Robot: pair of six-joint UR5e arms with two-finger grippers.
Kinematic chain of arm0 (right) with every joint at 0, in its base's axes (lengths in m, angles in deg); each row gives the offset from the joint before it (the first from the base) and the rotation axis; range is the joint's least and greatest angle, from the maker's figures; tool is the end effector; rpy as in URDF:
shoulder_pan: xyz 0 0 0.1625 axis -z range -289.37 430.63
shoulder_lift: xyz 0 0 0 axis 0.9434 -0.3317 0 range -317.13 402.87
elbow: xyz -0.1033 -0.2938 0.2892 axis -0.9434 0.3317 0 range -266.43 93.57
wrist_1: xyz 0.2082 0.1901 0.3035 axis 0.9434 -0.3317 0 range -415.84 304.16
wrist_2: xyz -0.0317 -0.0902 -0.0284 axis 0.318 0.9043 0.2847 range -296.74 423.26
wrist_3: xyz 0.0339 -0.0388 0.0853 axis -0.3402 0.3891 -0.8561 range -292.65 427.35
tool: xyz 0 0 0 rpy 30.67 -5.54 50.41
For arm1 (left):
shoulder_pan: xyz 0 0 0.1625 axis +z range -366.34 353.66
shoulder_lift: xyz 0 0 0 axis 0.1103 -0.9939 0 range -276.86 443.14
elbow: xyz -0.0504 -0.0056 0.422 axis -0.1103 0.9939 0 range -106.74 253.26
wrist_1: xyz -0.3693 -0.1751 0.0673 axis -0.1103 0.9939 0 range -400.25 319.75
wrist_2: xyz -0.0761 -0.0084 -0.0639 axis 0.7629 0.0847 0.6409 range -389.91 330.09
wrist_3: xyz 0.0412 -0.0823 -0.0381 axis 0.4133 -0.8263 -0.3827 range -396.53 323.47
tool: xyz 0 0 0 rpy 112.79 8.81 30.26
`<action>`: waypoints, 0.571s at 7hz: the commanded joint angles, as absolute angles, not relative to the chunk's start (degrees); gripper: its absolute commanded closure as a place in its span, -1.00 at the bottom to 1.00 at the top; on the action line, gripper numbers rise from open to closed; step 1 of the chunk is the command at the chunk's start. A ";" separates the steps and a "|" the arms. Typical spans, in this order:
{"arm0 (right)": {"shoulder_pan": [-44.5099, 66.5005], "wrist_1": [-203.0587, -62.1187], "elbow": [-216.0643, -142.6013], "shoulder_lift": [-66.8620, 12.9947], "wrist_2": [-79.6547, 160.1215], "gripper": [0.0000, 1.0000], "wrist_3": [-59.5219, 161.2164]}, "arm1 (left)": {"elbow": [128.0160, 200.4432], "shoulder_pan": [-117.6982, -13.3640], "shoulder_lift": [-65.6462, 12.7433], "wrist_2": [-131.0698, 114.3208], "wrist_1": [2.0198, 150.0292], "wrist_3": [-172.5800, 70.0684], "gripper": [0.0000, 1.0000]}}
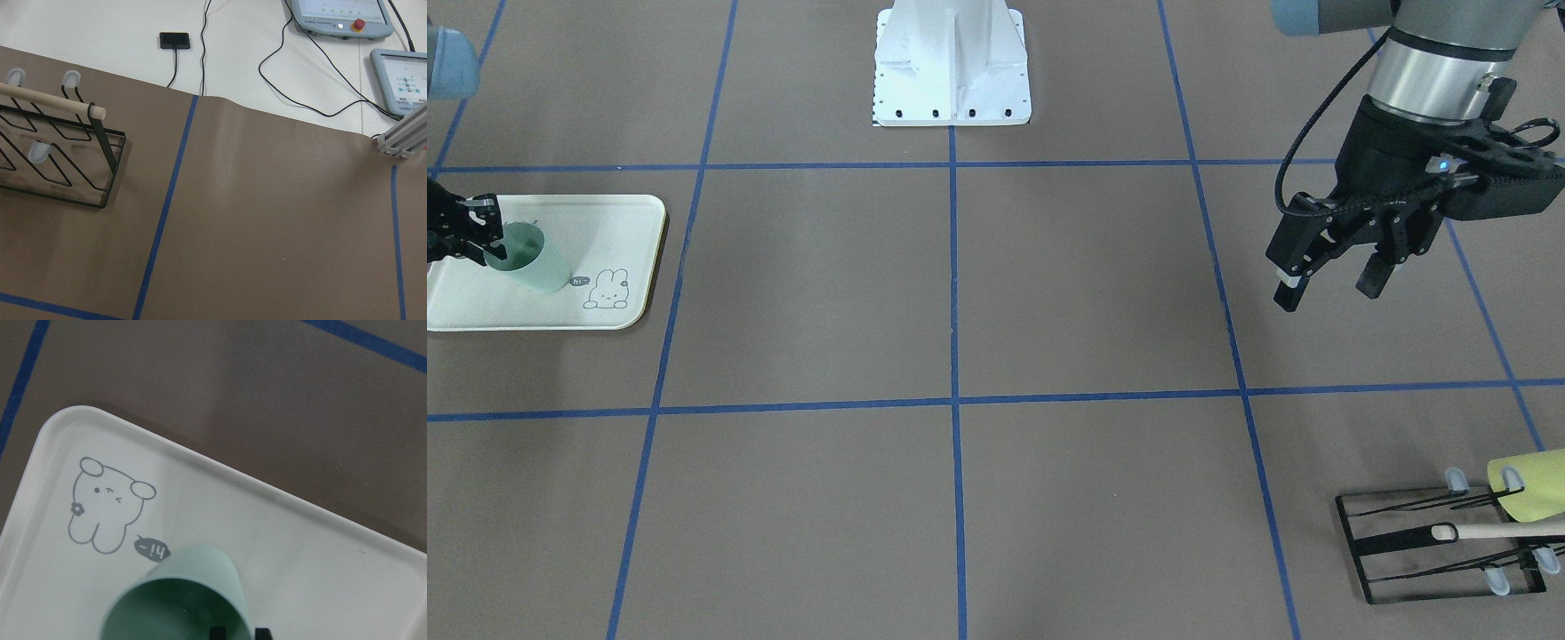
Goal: Left arm grabs green cup and hands to right arm on tray
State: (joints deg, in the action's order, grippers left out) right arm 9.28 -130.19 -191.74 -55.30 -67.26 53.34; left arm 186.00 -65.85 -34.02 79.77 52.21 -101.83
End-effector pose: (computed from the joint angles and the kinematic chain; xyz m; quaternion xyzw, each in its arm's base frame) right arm -0.1555 -0.4278 0.5656 0.0492 -0.3836 -0.1851 0.9034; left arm 0.2092 -0.5520 0.2190 0.1778 0.4254 -0.1926 0.8662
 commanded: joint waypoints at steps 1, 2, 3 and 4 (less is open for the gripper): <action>4.99 -130.46 -193.29 -55.04 -68.84 -1.00 53.90 | 186.29 -66.36 -34.02 79.78 52.21 -101.83 -0.98; 2.71 -130.46 -194.43 -55.21 -69.89 -1.00 53.90 | 186.29 -66.89 -33.06 79.78 52.21 -101.74 -0.98; 0.25 -130.46 -194.53 -55.04 -70.07 -1.00 53.90 | 186.29 -68.37 -31.57 79.87 52.21 -98.09 -0.98; -1.17 -130.46 -194.18 -54.86 -70.42 -1.00 53.90 | 186.29 -69.69 -29.03 79.95 52.12 -92.13 -0.98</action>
State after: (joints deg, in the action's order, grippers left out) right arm 1.07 -130.45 -194.24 -55.03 -69.93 53.88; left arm 186.28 -68.15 -31.53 79.86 52.18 -97.80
